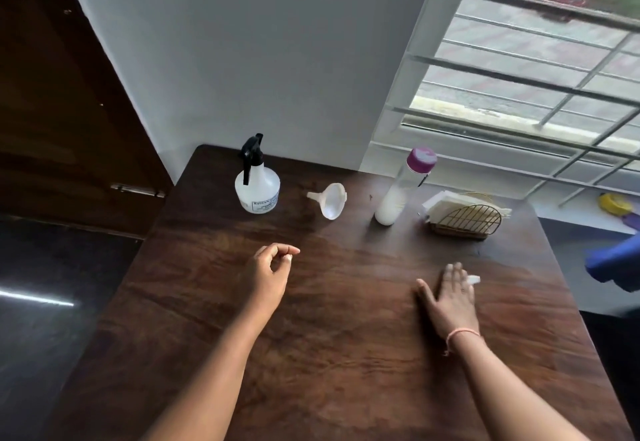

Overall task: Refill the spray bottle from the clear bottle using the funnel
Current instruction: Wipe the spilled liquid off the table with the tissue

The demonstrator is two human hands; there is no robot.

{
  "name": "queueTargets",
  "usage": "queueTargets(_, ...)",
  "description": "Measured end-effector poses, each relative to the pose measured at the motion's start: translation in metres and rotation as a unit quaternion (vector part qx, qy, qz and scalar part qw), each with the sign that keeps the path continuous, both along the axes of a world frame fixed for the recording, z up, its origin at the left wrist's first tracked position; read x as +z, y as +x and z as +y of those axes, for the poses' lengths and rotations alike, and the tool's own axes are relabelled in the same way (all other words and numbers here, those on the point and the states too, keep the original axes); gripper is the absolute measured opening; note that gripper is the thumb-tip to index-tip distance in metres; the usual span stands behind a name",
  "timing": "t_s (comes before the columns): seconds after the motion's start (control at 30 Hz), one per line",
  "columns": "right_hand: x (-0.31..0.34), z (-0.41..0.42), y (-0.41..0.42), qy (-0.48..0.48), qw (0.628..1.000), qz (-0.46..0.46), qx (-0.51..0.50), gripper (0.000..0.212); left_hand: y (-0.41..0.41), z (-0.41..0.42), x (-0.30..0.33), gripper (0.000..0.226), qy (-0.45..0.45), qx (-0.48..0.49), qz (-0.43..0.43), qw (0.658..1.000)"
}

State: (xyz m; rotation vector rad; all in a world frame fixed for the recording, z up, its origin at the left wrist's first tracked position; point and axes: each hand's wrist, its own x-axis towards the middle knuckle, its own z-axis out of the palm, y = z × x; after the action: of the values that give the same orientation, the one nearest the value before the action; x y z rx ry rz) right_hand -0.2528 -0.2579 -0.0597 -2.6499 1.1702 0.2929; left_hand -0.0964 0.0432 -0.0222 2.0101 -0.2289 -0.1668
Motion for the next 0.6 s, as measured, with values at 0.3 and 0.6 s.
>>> queueTargets(0.3, -0.015, 0.150, 0.108, 0.023, 0.974, -0.059, 0.218, 0.111, 0.032, 0.020, -0.020, 0.020, 0.040, 0.007, 0.009, 0.999)
queueTargets(0.6, -0.012, 0.040, 0.056, -0.005, 0.986, -0.055, 0.157, 0.103, 0.042, 0.023, -0.019, 0.022, 0.019, 0.015, 0.017, 1.000)
